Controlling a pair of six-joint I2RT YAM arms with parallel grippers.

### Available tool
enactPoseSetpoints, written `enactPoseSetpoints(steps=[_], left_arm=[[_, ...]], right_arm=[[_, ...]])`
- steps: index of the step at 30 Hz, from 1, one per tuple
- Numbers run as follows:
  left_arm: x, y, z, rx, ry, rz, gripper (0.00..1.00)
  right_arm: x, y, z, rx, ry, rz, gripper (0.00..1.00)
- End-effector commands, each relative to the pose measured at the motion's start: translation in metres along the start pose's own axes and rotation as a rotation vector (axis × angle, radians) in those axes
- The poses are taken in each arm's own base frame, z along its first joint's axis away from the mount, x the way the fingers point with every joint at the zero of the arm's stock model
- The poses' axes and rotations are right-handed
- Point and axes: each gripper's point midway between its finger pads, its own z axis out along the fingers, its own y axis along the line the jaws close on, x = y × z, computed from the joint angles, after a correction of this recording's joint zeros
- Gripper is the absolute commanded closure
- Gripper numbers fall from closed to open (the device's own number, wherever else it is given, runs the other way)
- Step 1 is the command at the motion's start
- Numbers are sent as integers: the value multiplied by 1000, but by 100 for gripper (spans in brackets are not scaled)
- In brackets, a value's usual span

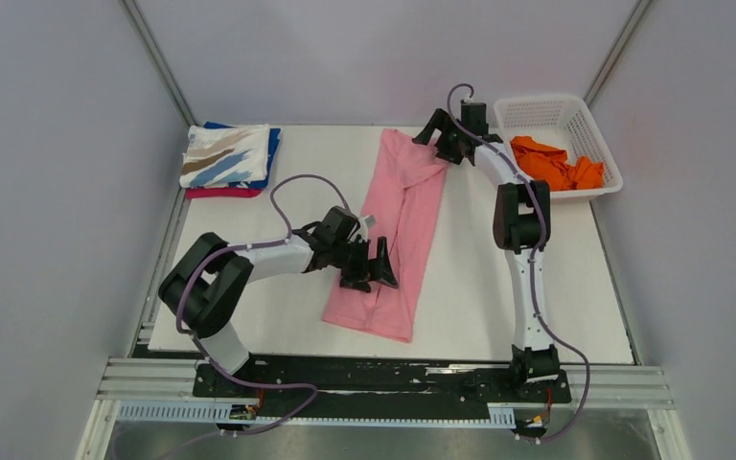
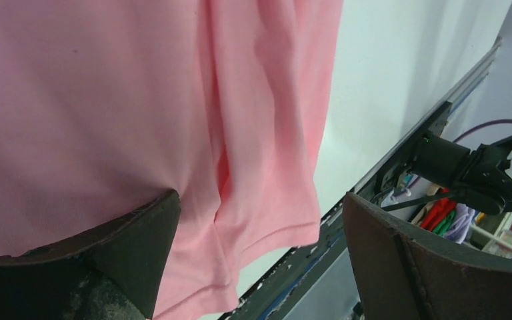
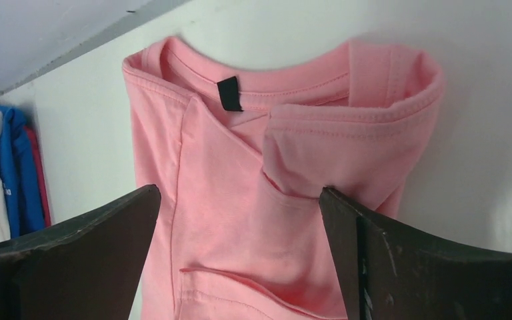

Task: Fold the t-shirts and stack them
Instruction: Rotate the tshirt 90 degrees

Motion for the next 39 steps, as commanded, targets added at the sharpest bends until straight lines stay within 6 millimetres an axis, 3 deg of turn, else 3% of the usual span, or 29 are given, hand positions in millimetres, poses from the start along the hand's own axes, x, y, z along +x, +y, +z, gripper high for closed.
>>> enactPoseSetpoints(steps=[1,3,5,10,12,14,15,16,17,18,19,24,28,31,34,39], left_arm=[[15,-10,20,27,79,46,0],[13,-15,23,18,88,71,0],[7,-20,19,2,68,102,0],[-15,-31,-10,-66,-42,185,0],[-18,-32,-26,-98,-82,208,0],[-18,-35,-45,-109,-131,219,0],[-13,-27,-50,-141,-133,205,0],[-13,-30,-59,-141,-157,208,0],[-7,-17,-64,-194,-158,180,0],[-6,-18,-75,-200,-189,176,0],[2,-2,-78,-259,-190,143,0],[22,34,-100,-364,-247,75,0],[39,49,-98,-370,-227,38,0],[46,57,-88,-361,-215,23,7],[51,60,-77,-348,-175,18,18],[62,67,-63,-339,-109,6,28]], right_arm=[[11,25,37,-96,12,-202,0],[-5,46,35,-142,-35,-255,0],[-26,74,20,-187,-101,-321,0],[-80,136,-57,-209,-275,-475,0],[-84,138,-85,-158,-299,-476,0],[-83,125,-113,-66,-323,-408,0],[-78,120,-129,-34,-324,-373,0],[-64,111,-140,-11,-302,-332,0],[-52,107,-156,-4,-285,-300,0],[-37,108,-178,-14,-269,-276,0],[-16,102,-190,-13,-230,-251,0],[110,71,-237,5,-34,-149,0],[206,58,-270,-48,185,-102,3],[271,43,-292,-52,360,-102,10],[319,32,-313,-49,516,-98,21],[371,10,-330,-2,674,-40,37]])
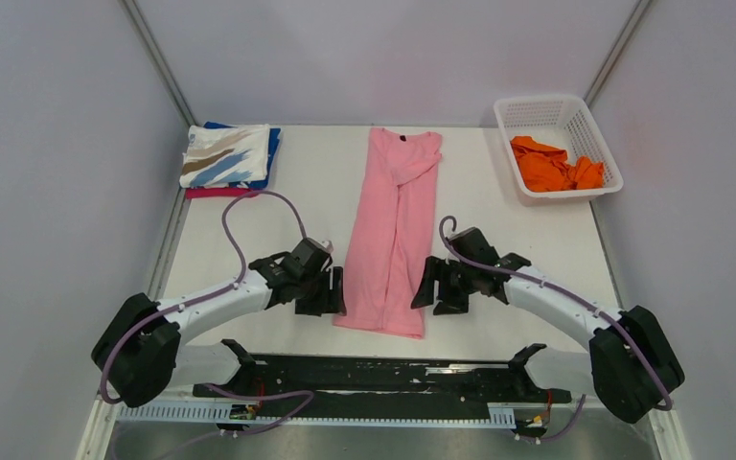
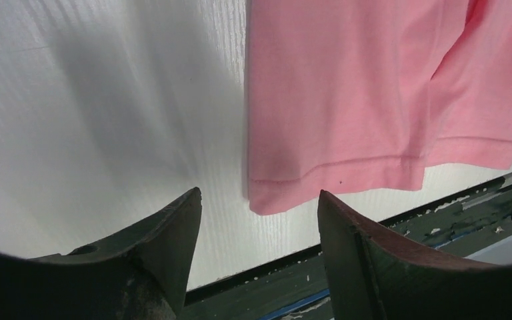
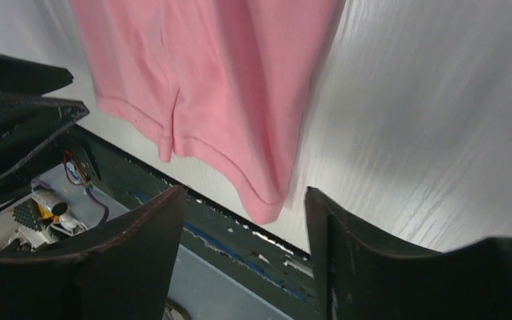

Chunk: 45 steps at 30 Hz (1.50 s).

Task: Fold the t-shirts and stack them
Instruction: Rotate the tshirt 90 degrees, then grab the bottom of the folded rectangular tshirt with both arms

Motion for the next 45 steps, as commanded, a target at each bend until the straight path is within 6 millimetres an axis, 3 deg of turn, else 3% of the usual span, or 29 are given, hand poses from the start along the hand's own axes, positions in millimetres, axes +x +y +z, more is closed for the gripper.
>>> enactPoseSetpoints(steps=[1,11,23,26,28,29,30,33,39,41,45], left_arm=[[4,-9,12,59,23,-13,30],[14,-3,29,46,68,-31,39],[35,8,28,32,125,-54,53],[39,9,30,34,140,-58,63],[37,8,31,31,136,-66,76],[37,8,31,29,134,-68,90],[36,7,31,32,132,-71,96],[33,-2,23,76,124,-70,100],[17,-46,-7,298,63,-26,100],[5,-54,-12,316,25,-1,100],[-38,-77,-23,340,-63,60,100]], right_arm=[[38,2,3,-37,119,71,38],[60,-4,18,-74,160,106,45],[62,-13,32,-58,158,120,54],[62,-15,35,-51,158,120,62],[61,-18,36,-41,149,119,73],[61,-19,37,-37,146,119,79],[60,-18,36,-39,138,116,86],[59,-12,31,-75,126,82,100],[40,12,13,-152,32,20,100],[29,19,7,-162,-1,2,100],[0,34,-3,-189,-78,-41,100]])
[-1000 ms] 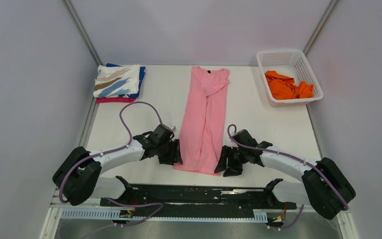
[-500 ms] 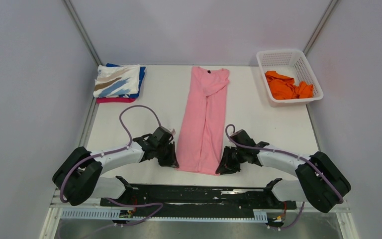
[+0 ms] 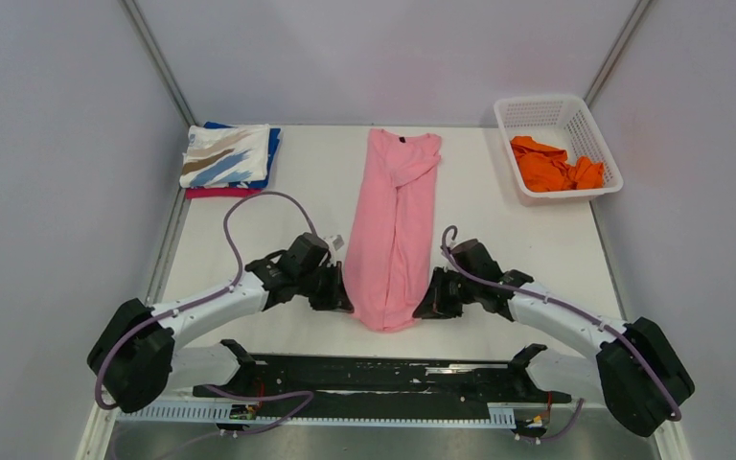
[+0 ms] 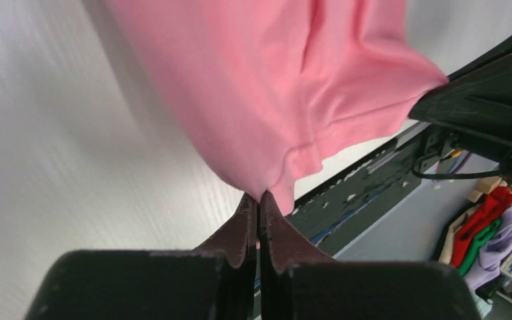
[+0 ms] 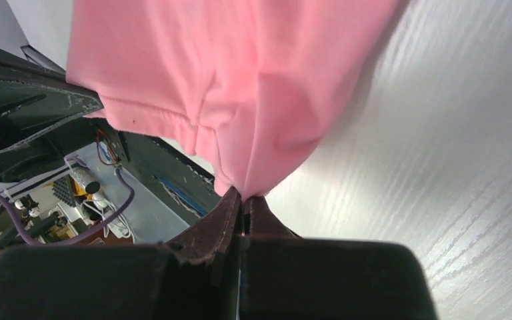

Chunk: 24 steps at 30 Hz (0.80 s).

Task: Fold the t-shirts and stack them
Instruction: Grab the bottom of the folded rectangular tshirt with both arms, then fold the folded rectangular tshirt in 1/3 of the way

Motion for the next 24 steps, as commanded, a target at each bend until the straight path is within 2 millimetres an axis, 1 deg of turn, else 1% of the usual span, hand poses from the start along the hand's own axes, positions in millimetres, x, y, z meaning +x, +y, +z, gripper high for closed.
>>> enactPoseSetpoints(steps=[1,2,3,4,5,6,7,8,9,10,11,12,13,14,15,16,17,18,19,20,21,22,23,24], left_arm=[[-48,-37,-5,74,-83,99,100],[-65,-44,-8,81,-114,112,100],[-70,-40,-2,62,-101,103,100],[-89,-46,-4,68,-134,107,100],[-95,-41,4,42,-125,93,100],[-110,-40,8,30,-133,76,100],[-119,-40,9,28,-142,69,100],[-133,-38,12,18,-153,53,100],[-149,-40,9,16,-184,46,100],[-154,-35,15,0,-175,35,100],[-167,-37,12,1,-196,32,100],[-172,-31,16,-13,-190,20,100],[-184,-31,13,-19,-208,20,100],[-188,-26,17,-34,-203,12,100],[-199,-25,14,-42,-219,11,100],[-202,-20,18,-53,-211,4,100],[-212,-22,15,-47,-224,9,100],[-215,-19,18,-50,-218,5,100],[-224,-21,16,-41,-234,9,100],[-227,-19,20,-41,-225,7,100],[-236,-22,18,-35,-240,15,100],[-237,-19,23,-40,-224,17,100],[-246,-23,21,-34,-238,24,100],[-247,-18,26,-45,-222,20,100]], right_arm=[[-50,34,-17,-57,-146,-103,100],[-60,36,-19,-57,-169,-108,100],[-72,36,-22,-48,-198,-101,100],[-84,38,-24,-44,-224,-99,100],[-93,39,-25,-41,-243,-98,100],[-103,39,-26,-33,-258,-95,100],[-112,39,-27,-29,-275,-94,100],[-121,39,-28,-23,-290,-90,100],[-132,40,-29,-19,-307,-88,100],[-141,39,-30,-14,-320,-82,100],[-152,38,-33,-12,-337,-74,100],[-162,39,-34,-15,-349,-71,100],[-173,41,-37,-25,-359,-76,100],[-180,42,-37,-30,-360,-80,100],[-187,43,-38,-34,-362,-86,100],[-193,42,-37,-37,-358,-95,100],[-200,43,-37,-40,-359,-99,100],[-207,42,-37,-39,-363,-98,100],[-214,41,-37,-38,-367,-97,100],[-220,41,-38,-40,-371,-92,100],[-227,39,-38,-41,-375,-85,100],[-232,39,-38,-43,-377,-83,100],[-238,34,-36,-42,-373,-72,100],[-243,34,-35,-46,-369,-70,100]])
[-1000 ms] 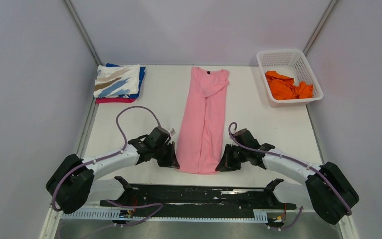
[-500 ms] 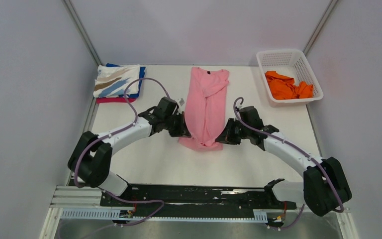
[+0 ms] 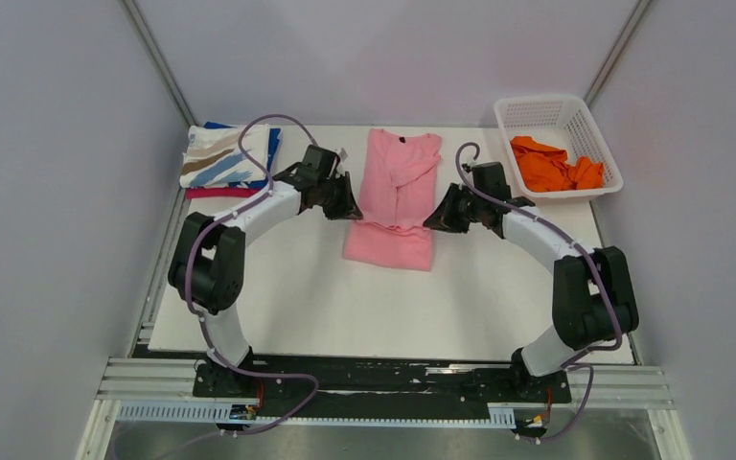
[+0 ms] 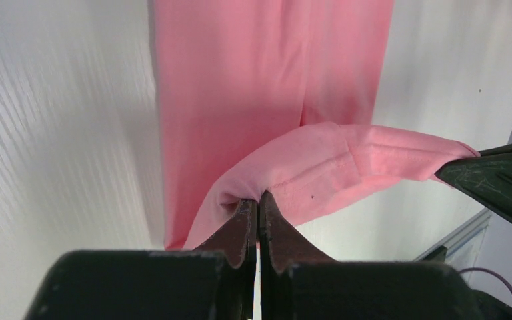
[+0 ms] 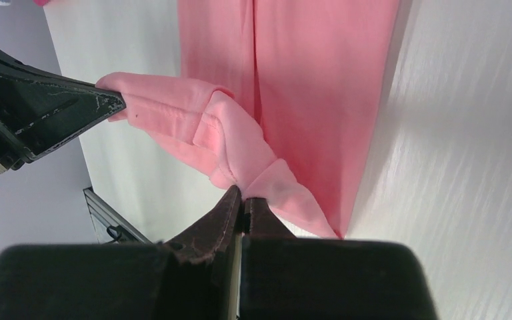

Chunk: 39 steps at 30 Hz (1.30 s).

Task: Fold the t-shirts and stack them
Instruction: Fold the folded rectangular tshirt in 1/3 of the way

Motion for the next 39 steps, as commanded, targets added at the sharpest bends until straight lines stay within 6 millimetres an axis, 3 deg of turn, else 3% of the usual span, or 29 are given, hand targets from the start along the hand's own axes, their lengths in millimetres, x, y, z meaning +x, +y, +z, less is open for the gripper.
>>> enactPoseSetpoints(steps=[1,8,16,23,27,30,33,34,36,39], left_arm=[[-26,-5,9,14,-7,48,100],[-58,-3,25,14,-16,56,100],[-73,11,53,8,15,34,100],[-94,18,69,6,-10,-30,84],[-106,23,81,4,-26,-77,70],[-117,27,85,26,-38,-114,45],[-132,25,80,58,-65,-143,33],[-137,21,77,72,-80,-138,19],[-143,17,69,77,-103,-123,3],[-147,8,50,76,-125,-95,0]], right_arm=[[-34,10,7,-64,-30,-50,100],[-61,2,27,-70,-34,-30,100],[-83,-17,48,-45,-36,-3,98],[-99,-36,70,-43,-10,74,96],[-114,-42,81,-43,-18,118,89],[-123,-46,88,-53,-15,164,72],[-132,-42,86,-75,-21,170,42],[-134,-41,84,-77,-27,166,35],[-139,-35,77,-80,-49,139,27],[-142,-25,63,-93,-72,94,12]])
